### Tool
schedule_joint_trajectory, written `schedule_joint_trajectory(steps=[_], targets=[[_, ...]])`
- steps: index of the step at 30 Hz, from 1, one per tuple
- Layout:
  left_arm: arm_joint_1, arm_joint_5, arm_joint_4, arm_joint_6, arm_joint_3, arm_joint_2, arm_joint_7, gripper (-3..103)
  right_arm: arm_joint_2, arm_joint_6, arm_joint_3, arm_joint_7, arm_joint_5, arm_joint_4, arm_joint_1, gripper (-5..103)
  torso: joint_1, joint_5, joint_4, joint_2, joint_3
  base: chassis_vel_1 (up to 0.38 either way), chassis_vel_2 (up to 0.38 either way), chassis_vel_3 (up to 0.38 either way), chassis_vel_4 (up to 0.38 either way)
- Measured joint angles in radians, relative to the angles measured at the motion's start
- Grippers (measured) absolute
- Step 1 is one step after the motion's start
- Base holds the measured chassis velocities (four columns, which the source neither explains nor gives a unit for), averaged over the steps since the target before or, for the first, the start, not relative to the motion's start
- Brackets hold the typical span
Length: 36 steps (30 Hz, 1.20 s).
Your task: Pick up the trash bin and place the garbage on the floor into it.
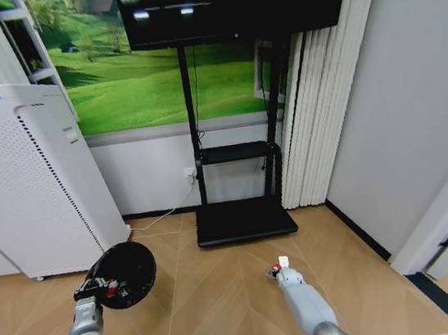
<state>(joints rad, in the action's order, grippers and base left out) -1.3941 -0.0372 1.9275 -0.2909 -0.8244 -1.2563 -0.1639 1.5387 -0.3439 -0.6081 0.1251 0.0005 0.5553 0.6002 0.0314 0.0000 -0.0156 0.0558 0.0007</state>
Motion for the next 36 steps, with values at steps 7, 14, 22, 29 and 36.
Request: schedule_joint_trajectory(steps=[7,14,22,29,36], targets=[[-0.010,-0.013,0.021,-0.004,-0.007,0.012,0.002,4,0.008,0.031,-0.001,0.003,-0.001,-0.050,-0.022,100,0.000,0.0000,0.0000,0.000,0.000,0.000,0.000,0.000,0.000],[-0.015,-0.021,0.033,-0.007,-0.011,0.015,0.002,4,0.011,0.035,-0.003,0.010,-0.012,-0.057,-0.021,100,0.000,0.0000,0.0000,0.000,0.000,0.000,0.000,0.000,0.000],[-0.019,-0.022,0.040,-0.004,-0.011,0.007,0.004,4,0.001,0.037,-0.004,0.018,-0.015,-0.045,-0.005,78,0.000,0.0000,-0.0001,0.000,0.000,0.000,0.000,0.000,0.000],[-0.020,-0.022,0.048,-0.003,-0.007,0.008,0.005,4,-0.006,0.039,-0.003,0.019,-0.015,-0.026,0.015,56,0.000,0.0000,0.0000,0.000,0.000,0.000,0.000,0.000,0.000],[-0.026,-0.023,0.055,0.000,-0.011,0.007,0.008,4,-0.006,0.039,-0.002,0.020,-0.016,-0.007,0.030,33,0.000,0.0000,0.0000,0.000,0.000,0.000,0.000,0.000,0.000]])
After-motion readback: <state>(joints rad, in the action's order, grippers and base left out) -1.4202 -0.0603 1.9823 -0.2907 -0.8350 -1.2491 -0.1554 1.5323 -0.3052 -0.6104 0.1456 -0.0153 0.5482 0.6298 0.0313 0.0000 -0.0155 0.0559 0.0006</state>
